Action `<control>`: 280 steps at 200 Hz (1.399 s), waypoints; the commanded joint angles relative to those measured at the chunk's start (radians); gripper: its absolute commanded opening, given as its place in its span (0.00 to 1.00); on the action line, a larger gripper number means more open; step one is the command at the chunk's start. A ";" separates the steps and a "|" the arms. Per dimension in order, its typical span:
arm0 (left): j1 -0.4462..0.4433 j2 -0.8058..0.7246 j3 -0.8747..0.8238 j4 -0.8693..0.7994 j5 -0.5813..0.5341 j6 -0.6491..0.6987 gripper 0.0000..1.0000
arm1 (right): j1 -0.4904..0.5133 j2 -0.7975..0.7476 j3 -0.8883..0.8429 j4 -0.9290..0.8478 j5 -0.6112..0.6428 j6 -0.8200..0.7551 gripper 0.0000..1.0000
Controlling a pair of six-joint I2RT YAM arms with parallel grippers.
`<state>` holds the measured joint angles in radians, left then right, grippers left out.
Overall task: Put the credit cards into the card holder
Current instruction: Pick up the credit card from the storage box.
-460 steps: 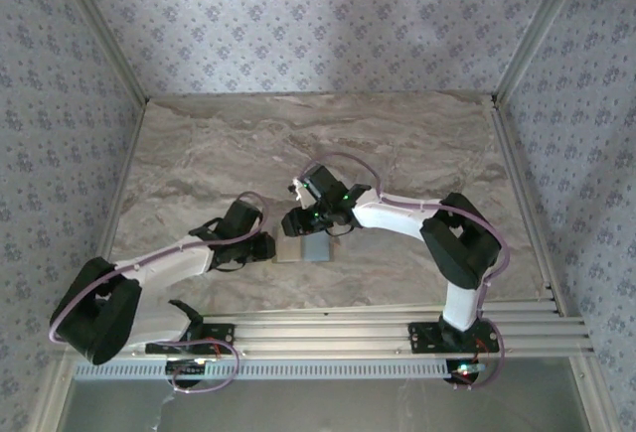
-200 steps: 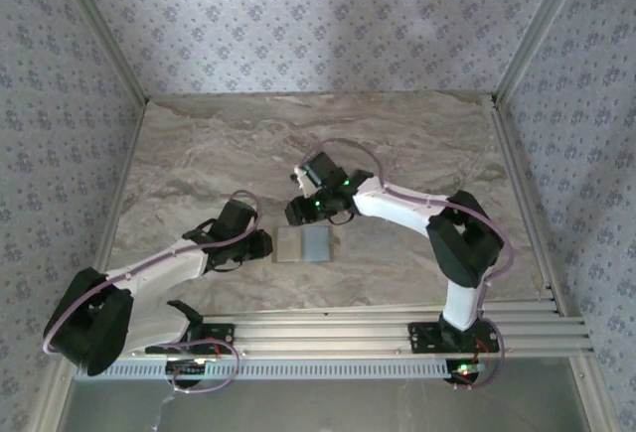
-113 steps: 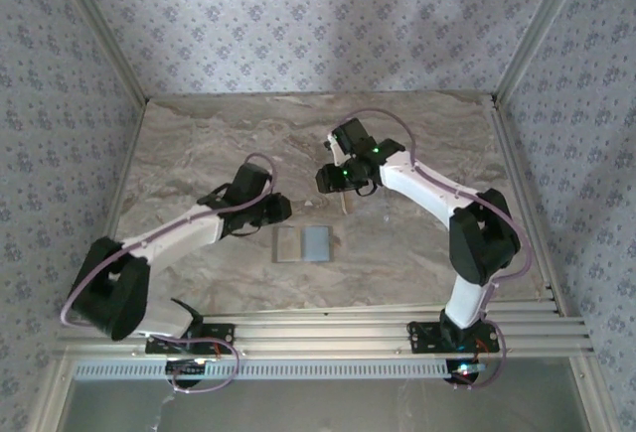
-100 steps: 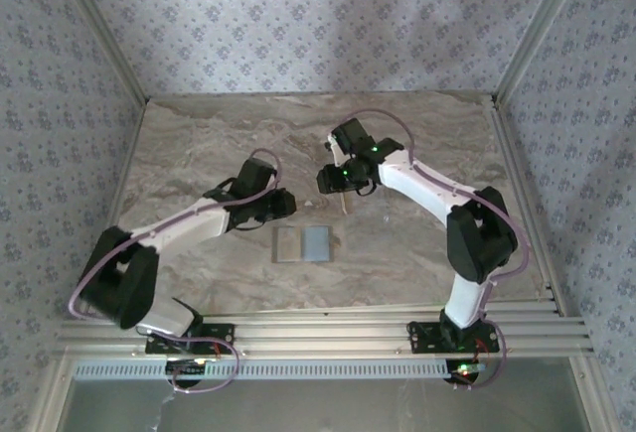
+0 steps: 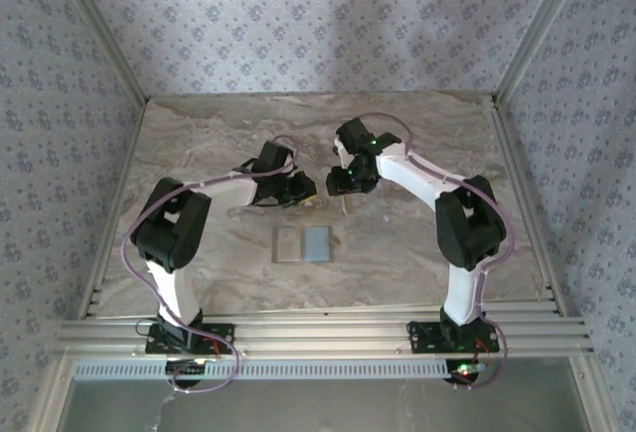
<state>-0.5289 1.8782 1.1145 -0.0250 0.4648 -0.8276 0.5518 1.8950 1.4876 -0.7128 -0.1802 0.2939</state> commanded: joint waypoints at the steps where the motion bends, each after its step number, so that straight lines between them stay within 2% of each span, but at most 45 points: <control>1: 0.006 0.032 0.039 0.061 0.067 -0.037 0.16 | -0.007 0.039 0.031 -0.035 -0.029 -0.019 0.49; 121: -0.026 0.136 0.114 0.106 0.129 -0.055 0.17 | -0.060 0.071 -0.014 0.022 -0.164 -0.016 0.46; 189: -0.034 0.185 0.120 0.160 0.163 -0.081 0.17 | -0.070 0.094 -0.018 0.027 -0.184 -0.022 0.45; 280: -0.067 0.235 0.145 0.220 0.198 -0.118 0.18 | -0.102 0.092 -0.024 0.059 -0.293 -0.010 0.39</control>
<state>-0.5701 2.0953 1.2175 0.1490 0.6151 -0.9310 0.4587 1.9823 1.4815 -0.6800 -0.3985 0.2871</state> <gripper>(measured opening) 0.176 0.402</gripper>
